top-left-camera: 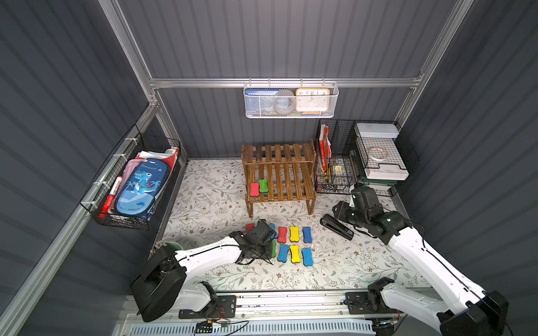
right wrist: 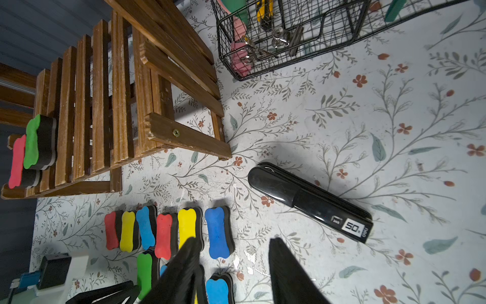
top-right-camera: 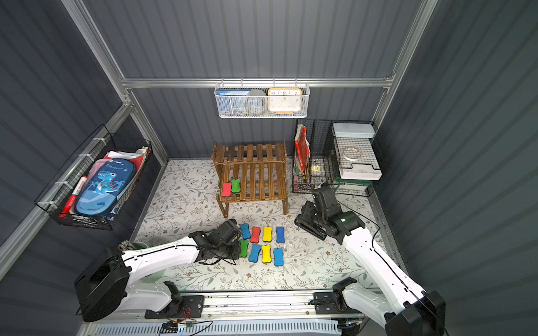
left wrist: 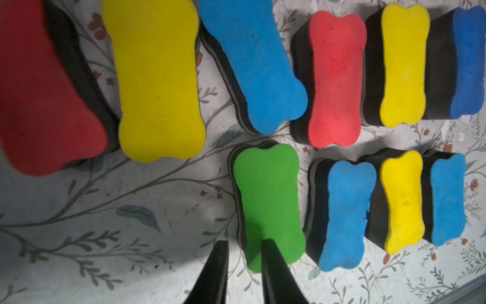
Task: Remove the whiteboard erasers from the shelf
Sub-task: Place the whiteboard eraser at the center of the board, then pick up the whiteboard eraser from the shelf.
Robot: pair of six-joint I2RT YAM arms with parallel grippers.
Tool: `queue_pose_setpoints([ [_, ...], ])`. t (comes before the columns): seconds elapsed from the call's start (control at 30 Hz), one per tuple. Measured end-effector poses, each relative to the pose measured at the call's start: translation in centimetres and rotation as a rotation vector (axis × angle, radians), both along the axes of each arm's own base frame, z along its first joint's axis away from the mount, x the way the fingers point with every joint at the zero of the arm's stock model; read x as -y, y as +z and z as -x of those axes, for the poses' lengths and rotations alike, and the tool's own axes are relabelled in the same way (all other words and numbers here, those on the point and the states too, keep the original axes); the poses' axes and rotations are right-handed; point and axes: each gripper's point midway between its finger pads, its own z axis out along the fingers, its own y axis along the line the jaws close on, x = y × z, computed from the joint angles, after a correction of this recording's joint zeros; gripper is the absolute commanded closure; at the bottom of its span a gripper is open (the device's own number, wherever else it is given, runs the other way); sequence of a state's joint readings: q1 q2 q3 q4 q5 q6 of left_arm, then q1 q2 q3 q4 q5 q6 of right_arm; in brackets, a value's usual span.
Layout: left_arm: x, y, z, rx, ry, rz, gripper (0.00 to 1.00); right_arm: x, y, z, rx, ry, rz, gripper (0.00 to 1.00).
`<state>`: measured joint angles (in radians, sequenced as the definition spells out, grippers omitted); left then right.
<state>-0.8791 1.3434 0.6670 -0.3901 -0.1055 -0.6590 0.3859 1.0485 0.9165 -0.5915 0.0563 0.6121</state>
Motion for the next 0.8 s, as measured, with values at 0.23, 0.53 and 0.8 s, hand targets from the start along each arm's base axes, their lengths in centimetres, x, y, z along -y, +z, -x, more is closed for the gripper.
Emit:
queue_pose_setpoints([
  [0.23, -0.4, 2.8, 0.1, 0.029, 0.009, 0.027, 0.37, 0.0, 0.0, 0.0, -0.001, 0.001, 0.001, 0.52],
  [0.53, 1.9, 14.0, -3.8, 0.213, -0.022, 0.096, 0.04, -0.3, 0.0, 0.1, -0.003, 0.013, -0.012, 0.52],
  [0.8, 2.0, 20.9, -11.0, 0.361, 0.014, 0.064, 0.1, -3.0, 0.3, 0.0, -0.012, 0.129, -0.106, 0.52],
])
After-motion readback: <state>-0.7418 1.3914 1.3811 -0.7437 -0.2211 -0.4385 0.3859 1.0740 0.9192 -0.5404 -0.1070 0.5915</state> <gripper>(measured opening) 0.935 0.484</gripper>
